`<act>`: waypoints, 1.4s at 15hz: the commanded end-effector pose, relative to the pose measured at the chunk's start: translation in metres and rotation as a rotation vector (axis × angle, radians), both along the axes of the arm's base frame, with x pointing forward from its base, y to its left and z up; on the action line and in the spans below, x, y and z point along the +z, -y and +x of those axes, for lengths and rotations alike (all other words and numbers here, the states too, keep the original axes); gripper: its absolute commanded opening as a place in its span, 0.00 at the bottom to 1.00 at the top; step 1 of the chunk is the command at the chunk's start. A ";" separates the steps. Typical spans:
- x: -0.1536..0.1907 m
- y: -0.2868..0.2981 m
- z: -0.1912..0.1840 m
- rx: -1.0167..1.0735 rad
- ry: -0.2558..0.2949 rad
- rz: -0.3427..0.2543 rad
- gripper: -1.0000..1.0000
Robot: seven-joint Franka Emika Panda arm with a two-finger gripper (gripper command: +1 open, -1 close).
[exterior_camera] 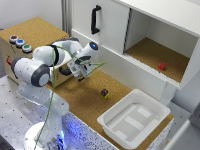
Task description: Grasp the drawer handle, then open it
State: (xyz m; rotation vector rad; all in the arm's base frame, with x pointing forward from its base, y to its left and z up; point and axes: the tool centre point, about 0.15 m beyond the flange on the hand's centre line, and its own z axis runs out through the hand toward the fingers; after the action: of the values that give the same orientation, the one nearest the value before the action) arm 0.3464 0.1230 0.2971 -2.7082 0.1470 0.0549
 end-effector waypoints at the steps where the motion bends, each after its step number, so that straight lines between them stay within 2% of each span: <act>1: 0.029 0.012 -0.006 0.009 0.066 -0.057 1.00; 4: 0.044 0.020 -0.008 -0.004 0.102 -0.064 1.00; 13: 0.131 0.078 -0.033 -0.007 0.268 -0.115 1.00; 17: 0.141 0.125 -0.046 0.022 0.264 -0.186 1.00; 21: 0.163 0.173 -0.039 0.021 0.309 -0.214 1.00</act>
State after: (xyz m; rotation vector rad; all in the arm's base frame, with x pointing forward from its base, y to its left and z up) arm 0.3102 0.0112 0.4320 -2.8717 0.0881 -0.3744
